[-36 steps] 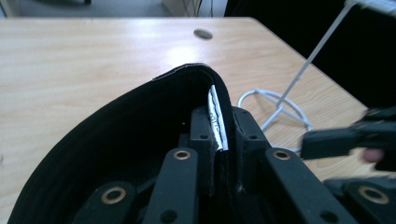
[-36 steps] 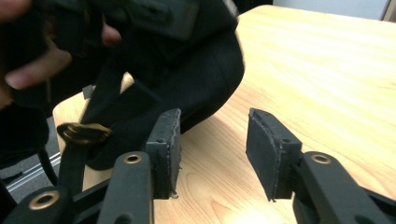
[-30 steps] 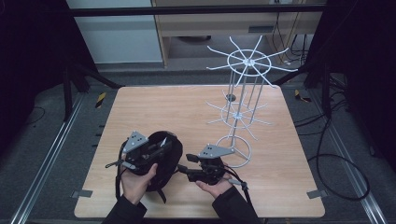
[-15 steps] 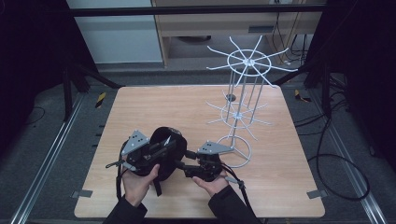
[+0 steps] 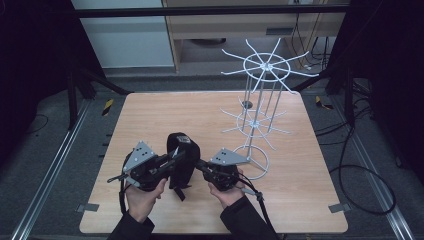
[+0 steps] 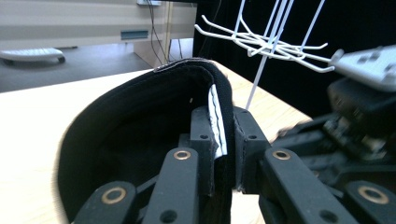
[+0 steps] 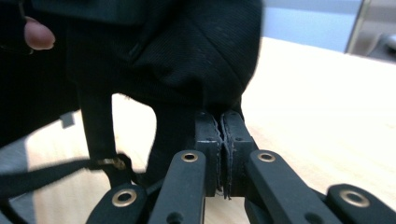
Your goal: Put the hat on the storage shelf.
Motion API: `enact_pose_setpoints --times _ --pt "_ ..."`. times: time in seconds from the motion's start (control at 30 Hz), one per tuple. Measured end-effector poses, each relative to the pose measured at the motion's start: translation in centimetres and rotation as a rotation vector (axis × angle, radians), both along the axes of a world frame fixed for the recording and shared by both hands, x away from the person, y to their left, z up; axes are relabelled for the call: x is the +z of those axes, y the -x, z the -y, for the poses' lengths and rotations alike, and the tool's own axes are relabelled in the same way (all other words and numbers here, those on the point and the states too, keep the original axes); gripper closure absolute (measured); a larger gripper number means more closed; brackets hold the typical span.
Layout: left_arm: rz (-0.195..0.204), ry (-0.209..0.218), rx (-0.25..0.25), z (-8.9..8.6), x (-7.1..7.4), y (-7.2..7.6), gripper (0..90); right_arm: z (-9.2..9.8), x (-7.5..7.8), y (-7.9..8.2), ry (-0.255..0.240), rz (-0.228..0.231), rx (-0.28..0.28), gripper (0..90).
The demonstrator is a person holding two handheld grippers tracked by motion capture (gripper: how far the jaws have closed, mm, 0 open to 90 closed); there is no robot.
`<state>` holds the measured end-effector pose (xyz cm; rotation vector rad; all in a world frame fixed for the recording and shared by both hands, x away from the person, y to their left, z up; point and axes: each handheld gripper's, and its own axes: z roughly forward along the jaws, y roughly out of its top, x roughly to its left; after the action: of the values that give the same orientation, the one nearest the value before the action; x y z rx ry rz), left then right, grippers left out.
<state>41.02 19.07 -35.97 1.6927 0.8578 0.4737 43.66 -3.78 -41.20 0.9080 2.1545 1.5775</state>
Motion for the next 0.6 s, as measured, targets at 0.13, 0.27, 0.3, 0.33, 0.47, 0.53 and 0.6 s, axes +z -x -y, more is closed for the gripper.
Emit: enact_pose_setpoints --times 0.13,0.27,0.3,0.33,0.47,0.53,0.6 --pt "-0.013 -0.014 0.013 -1.4 -0.7 0.4 79.9 -0.2 0.5 -0.1 0.036 0.012 0.017 88.0" --pt "-0.016 -0.038 0.047 -2.7 -1.3 0.7 79.5 -1.3 0.3 0.0 0.065 0.023 0.028 87.0" --pt "-0.018 -0.038 0.058 -3.0 -1.4 0.7 79.5 -1.6 0.3 0.1 0.066 0.026 0.029 86.4" --pt "-0.023 -0.039 0.067 -3.5 -1.5 0.8 79.3 -1.8 0.2 0.1 0.064 0.025 0.033 85.9" --pt "-0.041 -0.041 0.105 -5.3 -2.3 1.0 79.2 -2.4 0.2 0.0 0.055 0.028 0.041 78.1" --pt "-0.053 -0.042 0.124 -6.2 -2.8 1.1 78.9 -2.5 0.2 0.1 0.058 0.034 0.044 72.6" --pt "-0.071 -0.044 0.142 -7.1 -3.3 1.1 78.5 -2.4 0.2 0.3 0.07 0.04 0.043 68.5"
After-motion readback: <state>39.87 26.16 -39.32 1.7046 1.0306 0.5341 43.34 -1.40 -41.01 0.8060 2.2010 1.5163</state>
